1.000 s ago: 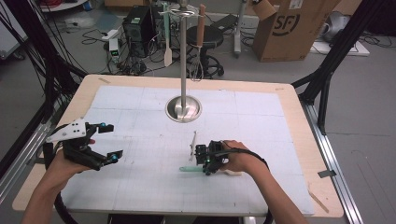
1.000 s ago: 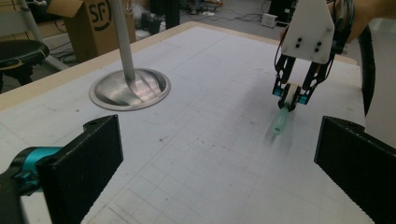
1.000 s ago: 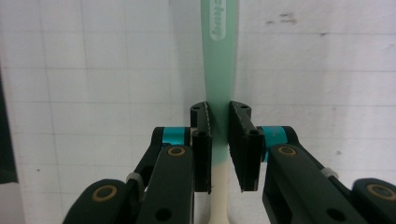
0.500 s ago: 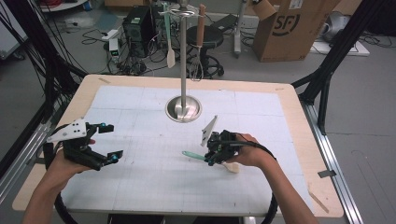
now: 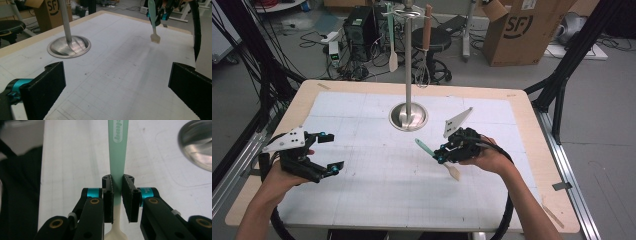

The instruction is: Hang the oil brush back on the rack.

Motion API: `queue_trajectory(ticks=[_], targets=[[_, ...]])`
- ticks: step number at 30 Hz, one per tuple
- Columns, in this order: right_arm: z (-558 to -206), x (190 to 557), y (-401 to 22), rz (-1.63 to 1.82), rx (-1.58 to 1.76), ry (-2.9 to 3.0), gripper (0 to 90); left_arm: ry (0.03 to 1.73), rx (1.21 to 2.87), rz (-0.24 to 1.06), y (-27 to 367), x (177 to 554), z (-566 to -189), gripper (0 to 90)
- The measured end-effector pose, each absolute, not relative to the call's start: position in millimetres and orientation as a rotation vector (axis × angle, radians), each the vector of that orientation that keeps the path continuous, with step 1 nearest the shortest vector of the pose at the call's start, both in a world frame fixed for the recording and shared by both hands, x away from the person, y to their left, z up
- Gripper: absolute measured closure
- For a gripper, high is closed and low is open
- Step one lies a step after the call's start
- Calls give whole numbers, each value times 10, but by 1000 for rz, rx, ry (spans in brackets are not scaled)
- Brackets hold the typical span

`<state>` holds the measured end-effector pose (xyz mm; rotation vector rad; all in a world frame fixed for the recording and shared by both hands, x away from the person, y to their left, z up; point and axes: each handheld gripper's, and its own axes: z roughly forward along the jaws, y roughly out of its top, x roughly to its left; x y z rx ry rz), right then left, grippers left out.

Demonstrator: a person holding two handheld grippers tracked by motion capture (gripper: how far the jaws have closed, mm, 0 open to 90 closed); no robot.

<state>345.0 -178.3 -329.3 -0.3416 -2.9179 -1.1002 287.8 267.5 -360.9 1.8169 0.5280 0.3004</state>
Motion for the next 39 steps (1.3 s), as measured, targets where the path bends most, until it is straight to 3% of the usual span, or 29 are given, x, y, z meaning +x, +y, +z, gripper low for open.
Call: queue_trajectory(ticks=[17, 39], targets=[[-2821, 3613, -2176, -1504, -590, -2748, 798, 529, 1813, 299, 2698, 2878, -3607, 17], [-1941, 3983, -2370, -1612, -658, -2784, 798, 543, 1824, 286, 2693, 2922, -3657, 17]])
